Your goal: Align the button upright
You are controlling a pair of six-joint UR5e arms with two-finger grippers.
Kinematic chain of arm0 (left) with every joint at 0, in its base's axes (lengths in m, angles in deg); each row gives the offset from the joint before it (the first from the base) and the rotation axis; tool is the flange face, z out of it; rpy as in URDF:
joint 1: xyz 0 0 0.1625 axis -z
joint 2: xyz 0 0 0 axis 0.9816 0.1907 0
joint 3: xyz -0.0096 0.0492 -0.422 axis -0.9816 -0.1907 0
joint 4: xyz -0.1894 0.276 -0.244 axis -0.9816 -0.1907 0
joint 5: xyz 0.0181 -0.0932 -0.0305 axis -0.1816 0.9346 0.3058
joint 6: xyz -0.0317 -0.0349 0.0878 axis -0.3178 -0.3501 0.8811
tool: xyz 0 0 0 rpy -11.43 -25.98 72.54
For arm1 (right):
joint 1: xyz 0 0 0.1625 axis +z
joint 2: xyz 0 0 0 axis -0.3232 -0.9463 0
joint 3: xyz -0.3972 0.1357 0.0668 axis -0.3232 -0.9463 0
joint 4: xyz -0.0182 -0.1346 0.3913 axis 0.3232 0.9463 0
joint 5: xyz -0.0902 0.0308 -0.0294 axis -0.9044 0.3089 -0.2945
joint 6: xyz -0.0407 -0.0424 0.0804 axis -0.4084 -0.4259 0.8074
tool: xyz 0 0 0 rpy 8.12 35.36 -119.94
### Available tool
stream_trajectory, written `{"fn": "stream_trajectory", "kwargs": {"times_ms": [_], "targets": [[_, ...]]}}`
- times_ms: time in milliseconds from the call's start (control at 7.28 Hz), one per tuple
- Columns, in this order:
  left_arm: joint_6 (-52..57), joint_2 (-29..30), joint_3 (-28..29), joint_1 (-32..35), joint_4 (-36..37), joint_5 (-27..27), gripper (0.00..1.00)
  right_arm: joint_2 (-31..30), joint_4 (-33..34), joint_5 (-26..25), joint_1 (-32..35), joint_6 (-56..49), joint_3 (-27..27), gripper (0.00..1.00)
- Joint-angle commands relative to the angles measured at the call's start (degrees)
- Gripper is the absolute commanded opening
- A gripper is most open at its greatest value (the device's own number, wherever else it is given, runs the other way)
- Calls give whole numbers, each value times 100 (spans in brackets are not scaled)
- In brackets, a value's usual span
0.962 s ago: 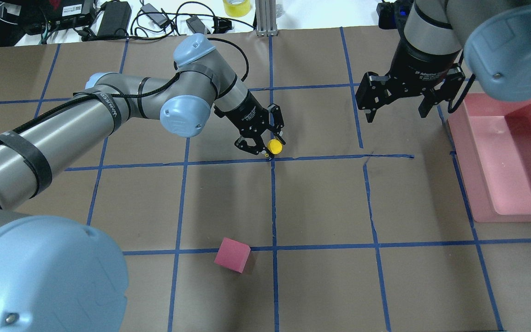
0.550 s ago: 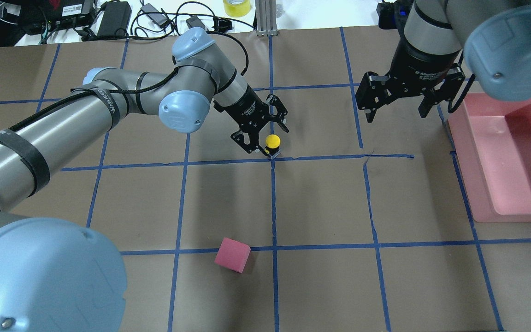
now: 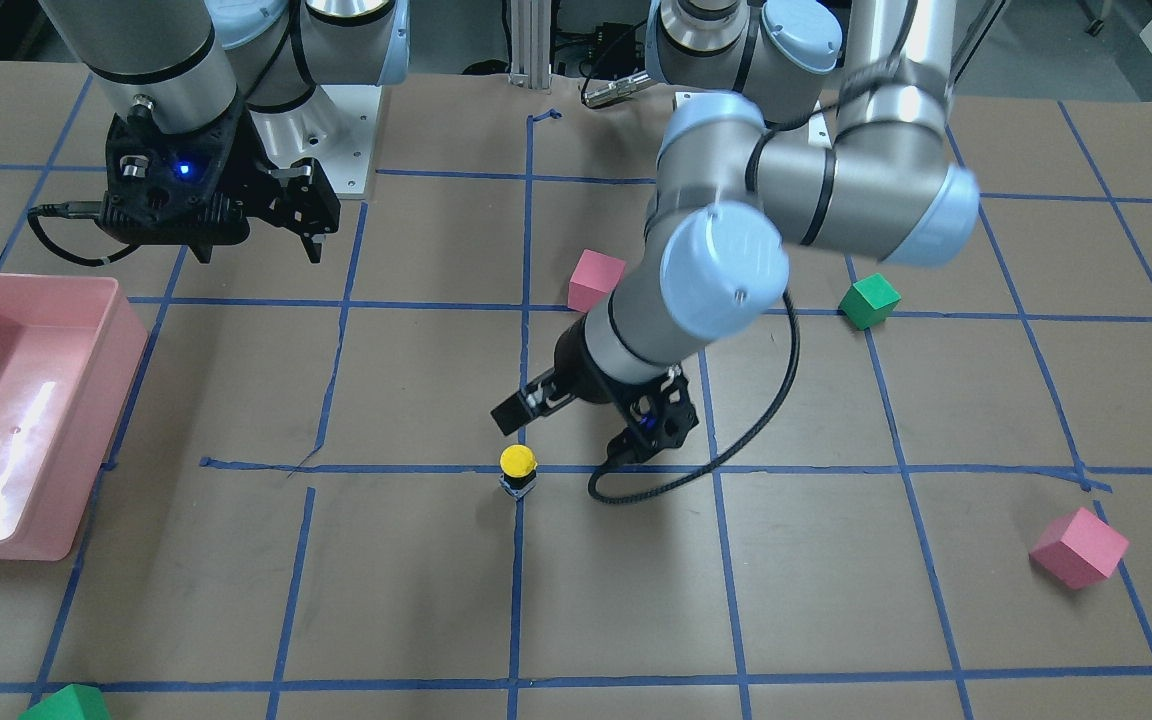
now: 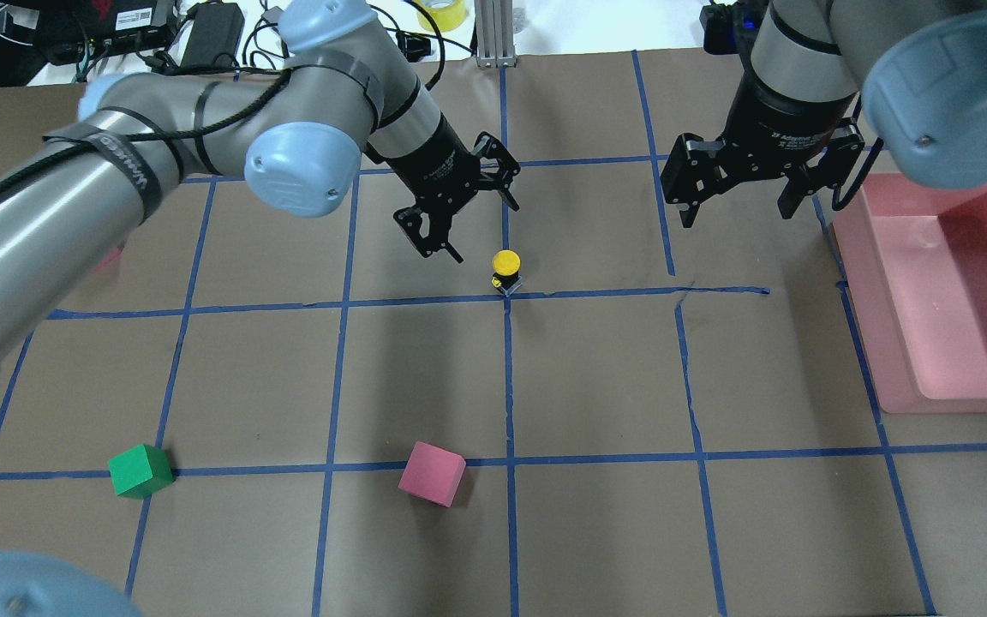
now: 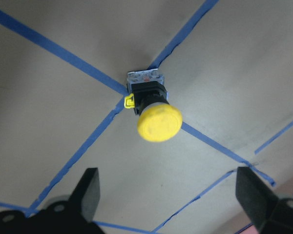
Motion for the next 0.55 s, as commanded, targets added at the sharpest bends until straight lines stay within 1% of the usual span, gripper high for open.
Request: {"fn": "stream_trajectory", "kwargs": {"times_ms": [0,137,275,412], "targets": [[783,-1040,79,31,-1070,-981,100,0,0,0,0,0,2,100],[1046,-1428,78,31,-1081,-1091,100,0,0,0,0,-9,2,100],[2328,-1518,-35,31,-1028,-1126,100,0,0,-9,0,0,2,100],[3437,-1650,-158,-3,-958,-1797,100,0,0,0,0,0,2,100]]}}
